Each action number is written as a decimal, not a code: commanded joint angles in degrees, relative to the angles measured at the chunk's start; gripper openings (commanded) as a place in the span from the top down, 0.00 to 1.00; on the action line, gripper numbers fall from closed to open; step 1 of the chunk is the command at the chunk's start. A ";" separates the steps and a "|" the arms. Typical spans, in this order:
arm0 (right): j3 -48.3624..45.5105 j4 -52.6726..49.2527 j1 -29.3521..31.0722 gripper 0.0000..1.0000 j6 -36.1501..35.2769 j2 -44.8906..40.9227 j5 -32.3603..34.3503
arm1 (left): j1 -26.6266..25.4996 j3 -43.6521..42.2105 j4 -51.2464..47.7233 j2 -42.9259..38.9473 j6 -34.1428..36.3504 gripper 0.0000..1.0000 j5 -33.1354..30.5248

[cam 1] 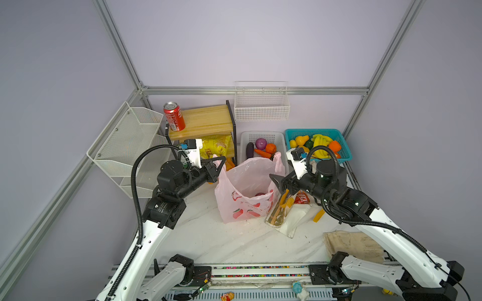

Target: Place the mixed food into the grocery bags and tie them

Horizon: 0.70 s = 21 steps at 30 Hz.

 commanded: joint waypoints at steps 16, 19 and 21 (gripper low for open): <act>14.24 8.30 7.69 0.14 -6.78 14.51 -16.46 | 0.58 1.84 -0.18 1.94 0.69 1.00 3.72; 10.37 14.34 9.08 0.14 -5.96 16.77 -17.58 | 0.53 2.62 -0.52 1.94 0.29 1.00 4.43; 6.77 19.44 9.65 0.14 -4.63 17.57 -17.67 | 0.58 3.25 -0.82 1.85 0.06 1.00 4.65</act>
